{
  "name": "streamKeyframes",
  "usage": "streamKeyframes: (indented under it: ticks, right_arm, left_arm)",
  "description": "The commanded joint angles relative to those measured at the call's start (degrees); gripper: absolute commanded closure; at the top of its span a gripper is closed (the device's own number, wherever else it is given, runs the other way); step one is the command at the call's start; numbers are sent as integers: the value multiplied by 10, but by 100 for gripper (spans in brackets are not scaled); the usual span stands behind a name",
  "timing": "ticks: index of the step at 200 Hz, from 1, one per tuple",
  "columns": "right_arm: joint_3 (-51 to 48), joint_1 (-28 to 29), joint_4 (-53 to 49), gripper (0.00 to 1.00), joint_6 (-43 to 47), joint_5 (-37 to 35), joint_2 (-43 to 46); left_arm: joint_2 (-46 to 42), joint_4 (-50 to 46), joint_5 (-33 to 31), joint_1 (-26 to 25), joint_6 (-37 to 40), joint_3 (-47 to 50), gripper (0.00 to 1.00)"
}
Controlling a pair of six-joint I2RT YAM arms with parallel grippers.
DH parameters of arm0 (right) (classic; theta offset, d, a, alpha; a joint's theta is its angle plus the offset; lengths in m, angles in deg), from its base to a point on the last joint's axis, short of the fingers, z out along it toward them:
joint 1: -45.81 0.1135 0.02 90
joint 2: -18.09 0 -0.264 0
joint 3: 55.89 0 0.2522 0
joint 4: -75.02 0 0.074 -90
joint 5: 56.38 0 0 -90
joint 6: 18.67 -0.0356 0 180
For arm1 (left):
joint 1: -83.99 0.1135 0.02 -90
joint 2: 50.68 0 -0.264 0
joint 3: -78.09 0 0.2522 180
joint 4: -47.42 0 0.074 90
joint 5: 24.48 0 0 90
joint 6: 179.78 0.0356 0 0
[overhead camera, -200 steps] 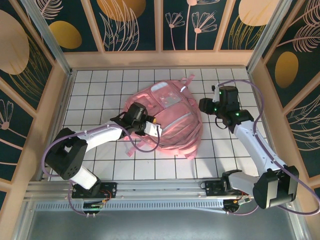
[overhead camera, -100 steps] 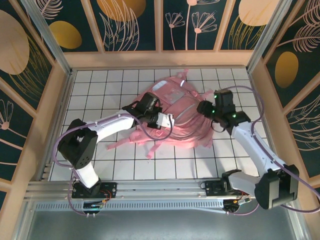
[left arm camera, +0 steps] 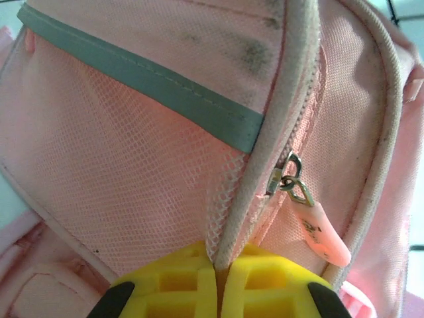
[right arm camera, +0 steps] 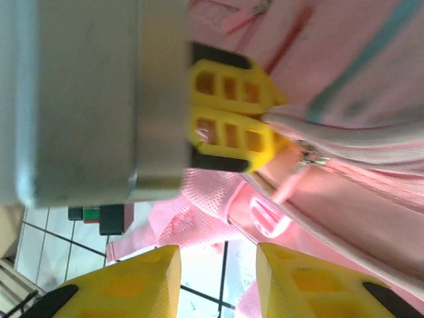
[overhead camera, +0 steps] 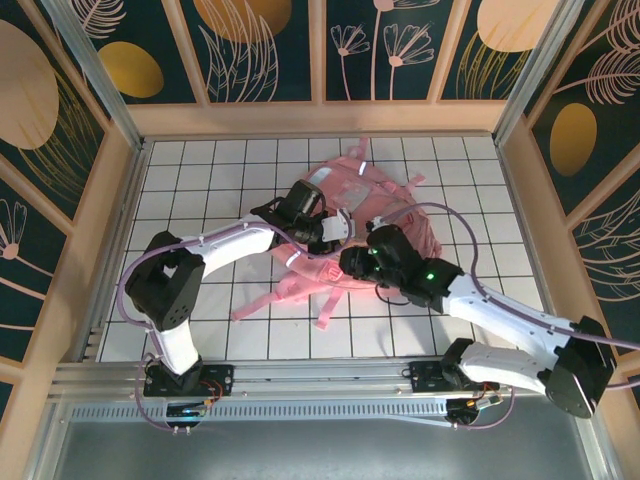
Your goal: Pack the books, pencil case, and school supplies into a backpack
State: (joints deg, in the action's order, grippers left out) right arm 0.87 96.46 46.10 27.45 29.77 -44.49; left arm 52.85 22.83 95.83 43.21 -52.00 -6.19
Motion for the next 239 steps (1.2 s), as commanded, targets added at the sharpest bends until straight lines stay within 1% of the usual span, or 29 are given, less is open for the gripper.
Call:
streamKeyframes:
  ticks: [1,11,23,42,51,63,76,97,114,123,133,138,158,170,183,206,239]
  right_arm:
    - [15,18,-10,68,-24,-134,-32]
    - [18,22,-30,69,-42,-183,-42]
    - [20,27,-48,73,-64,-219,-47]
    - [23,35,-68,68,-93,-246,-52]
    - [25,39,-74,66,-99,-250,-55]
    - [30,40,-86,66,-112,-254,-64]
    - [33,43,-89,65,-117,-258,-77]
    - [50,47,-89,59,-130,-264,-104]
    - [63,51,-58,59,-109,-245,-121]
    - [68,51,-45,63,-100,-233,-126]
    - [72,51,-43,72,-95,-228,-126]
    - [72,51,-48,74,-99,-230,-125]
    - [67,50,-91,81,-125,-257,-113]
    - [67,44,-129,87,-154,-269,-110]
    - [70,40,-172,90,-185,-273,-107]
    - [87,39,-243,93,-229,-283,-108]
    - [99,41,-283,100,-245,-283,-89]
  left_arm:
    - [-1,7,93,-3,-77,-15,100]
    - [-3,4,99,-1,-82,-7,100]
    - [-5,11,108,-1,-96,3,100]
    - [-2,31,138,-1,-123,13,100]
    - [-1,42,158,-1,-132,18,100]
    - [0,61,171,-1,-148,24,100]
    - [-2,80,169,-1,-161,31,100]
    - [-4,89,169,-1,-170,35,100]
    - [-2,88,175,-1,-179,35,100]
    - [-2,91,176,-1,-183,37,100]
    - [-3,94,176,0,-183,41,100]
    - [-4,97,175,-1,-186,44,100]
    - [-11,105,169,-1,-189,50,100]
    - [-15,107,162,-1,-188,54,100]
    - [-21,107,143,-1,-176,59,100]
    - [-29,99,91,2,-161,65,100]
    - [-24,77,22,10,-139,63,100]
